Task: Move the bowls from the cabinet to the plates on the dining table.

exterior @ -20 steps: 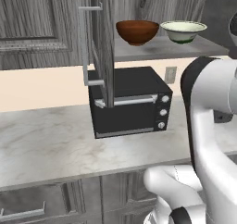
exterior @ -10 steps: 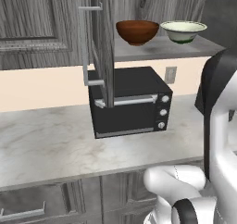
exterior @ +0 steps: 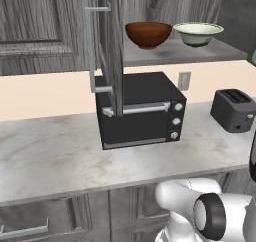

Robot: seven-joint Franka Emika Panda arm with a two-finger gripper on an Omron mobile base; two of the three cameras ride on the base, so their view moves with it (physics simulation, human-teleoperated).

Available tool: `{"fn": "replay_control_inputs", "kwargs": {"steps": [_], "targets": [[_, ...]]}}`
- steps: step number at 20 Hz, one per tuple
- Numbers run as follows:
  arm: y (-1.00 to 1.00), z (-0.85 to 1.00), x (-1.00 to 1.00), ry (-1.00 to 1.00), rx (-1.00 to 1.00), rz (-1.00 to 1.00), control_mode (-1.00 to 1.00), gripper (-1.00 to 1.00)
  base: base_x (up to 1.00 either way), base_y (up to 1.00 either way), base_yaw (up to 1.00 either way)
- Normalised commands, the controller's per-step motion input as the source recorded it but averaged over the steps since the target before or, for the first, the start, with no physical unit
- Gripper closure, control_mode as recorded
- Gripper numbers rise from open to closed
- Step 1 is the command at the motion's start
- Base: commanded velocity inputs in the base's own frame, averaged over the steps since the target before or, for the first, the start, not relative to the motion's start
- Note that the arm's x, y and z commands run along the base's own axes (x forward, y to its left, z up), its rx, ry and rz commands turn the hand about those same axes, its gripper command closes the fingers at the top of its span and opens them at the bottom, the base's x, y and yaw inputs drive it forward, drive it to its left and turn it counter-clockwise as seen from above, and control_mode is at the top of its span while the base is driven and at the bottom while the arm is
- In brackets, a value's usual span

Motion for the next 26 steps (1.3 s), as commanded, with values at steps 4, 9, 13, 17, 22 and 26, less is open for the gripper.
{"fn": "replay_control_inputs", "kwargs": {"steps": [4, 9, 13, 17, 22, 26], "targets": [[0.0, 0.0, 0.29, -0.1, 0.32, 0.14, -1.0, -1.0, 0.0, 0.0, 0.0], [0.0, 0.0, 0.19, -0.07, 0.29, 0.13, -1.0, -1.0, 0.0, 0.0, 0.0], [0.04, 0.0, 0.11, -0.02, 0.22, 0.12, -1.0, -1.0, 0.0, 0.0, 0.0], [0.03, 0.03, 0.2, 0.02, 0.1, 0.04, -1.0, -1.0, 0.0, 0.0, 0.0], [0.0, 0.0, 0.42, 0.07, 0.01, 0.0, -1.0, -1.0, 0.0, 0.0, 0.0], [0.03, -0.1, 0.47, -0.03, -0.01, 0.0, -1.0, -1.0, 0.0, 0.0, 0.0]]}}
